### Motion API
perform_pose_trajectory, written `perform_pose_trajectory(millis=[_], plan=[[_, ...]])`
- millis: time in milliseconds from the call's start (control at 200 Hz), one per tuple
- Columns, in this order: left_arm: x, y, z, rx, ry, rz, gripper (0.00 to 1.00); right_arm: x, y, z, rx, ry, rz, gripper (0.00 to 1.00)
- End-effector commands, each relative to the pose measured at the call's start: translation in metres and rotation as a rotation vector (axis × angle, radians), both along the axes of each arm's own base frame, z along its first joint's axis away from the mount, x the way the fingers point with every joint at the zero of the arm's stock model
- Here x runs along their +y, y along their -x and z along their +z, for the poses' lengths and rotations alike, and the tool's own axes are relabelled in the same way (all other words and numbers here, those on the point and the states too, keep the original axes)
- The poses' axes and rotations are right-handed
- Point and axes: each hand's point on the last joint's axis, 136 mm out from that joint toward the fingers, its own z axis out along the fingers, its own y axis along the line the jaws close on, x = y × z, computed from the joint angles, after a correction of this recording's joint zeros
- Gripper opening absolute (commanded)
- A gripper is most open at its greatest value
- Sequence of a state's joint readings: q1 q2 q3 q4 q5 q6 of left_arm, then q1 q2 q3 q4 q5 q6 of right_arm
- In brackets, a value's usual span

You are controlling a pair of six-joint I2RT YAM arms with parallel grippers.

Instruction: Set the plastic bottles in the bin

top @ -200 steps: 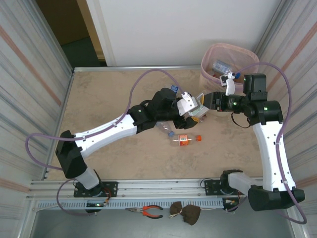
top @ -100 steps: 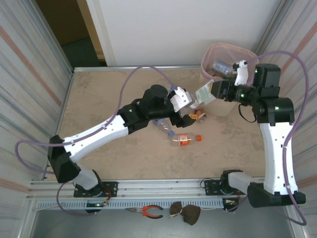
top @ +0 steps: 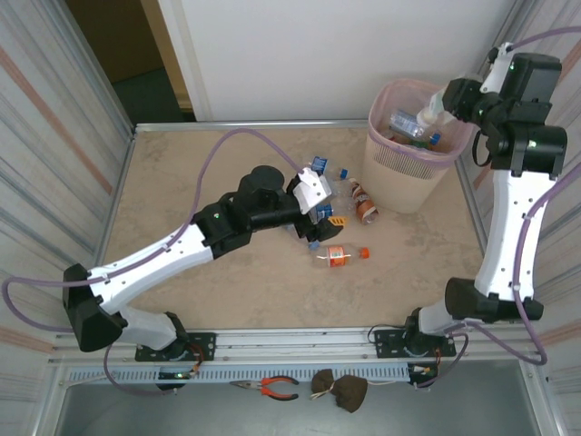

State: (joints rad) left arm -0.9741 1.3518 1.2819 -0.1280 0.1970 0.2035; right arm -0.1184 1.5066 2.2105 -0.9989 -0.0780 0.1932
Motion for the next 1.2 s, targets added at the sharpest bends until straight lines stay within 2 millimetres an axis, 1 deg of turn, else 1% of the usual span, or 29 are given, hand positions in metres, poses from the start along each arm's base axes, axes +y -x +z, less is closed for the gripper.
perform_pose_trajectory(millis=[0,185,336,541,852,1032,1197], plan=[[0.012,-0.001,0.016,-0.019,0.053,0.033,0.85,-0.031,-0.008,-0.009,0.067,0.099,-0.14,0.27],[0.019,-0.002,0.01,-0.01,0.058,0.047,0.86,-0.047,-0.03,-0.032,0.168,0.216,-0.205,0.27],[0.022,-0.001,0.004,0.001,0.057,0.049,0.86,-0.055,-0.046,-0.062,0.28,0.261,-0.224,0.26],[0.025,0.0,-0.001,0.014,0.069,0.054,0.86,-0.056,-0.065,-0.116,0.445,0.262,-0.195,0.27],[0.027,0.0,-0.009,0.03,0.07,0.052,0.86,-0.054,-0.077,-0.2,0.696,0.197,-0.152,0.27],[0.03,-0.001,-0.009,0.03,0.077,0.063,0.86,-0.05,-0.088,-0.241,0.785,0.154,-0.116,0.27],[0.033,-0.003,-0.009,0.031,0.077,0.072,0.86,-0.049,-0.098,-0.274,0.846,0.132,-0.098,0.28]])
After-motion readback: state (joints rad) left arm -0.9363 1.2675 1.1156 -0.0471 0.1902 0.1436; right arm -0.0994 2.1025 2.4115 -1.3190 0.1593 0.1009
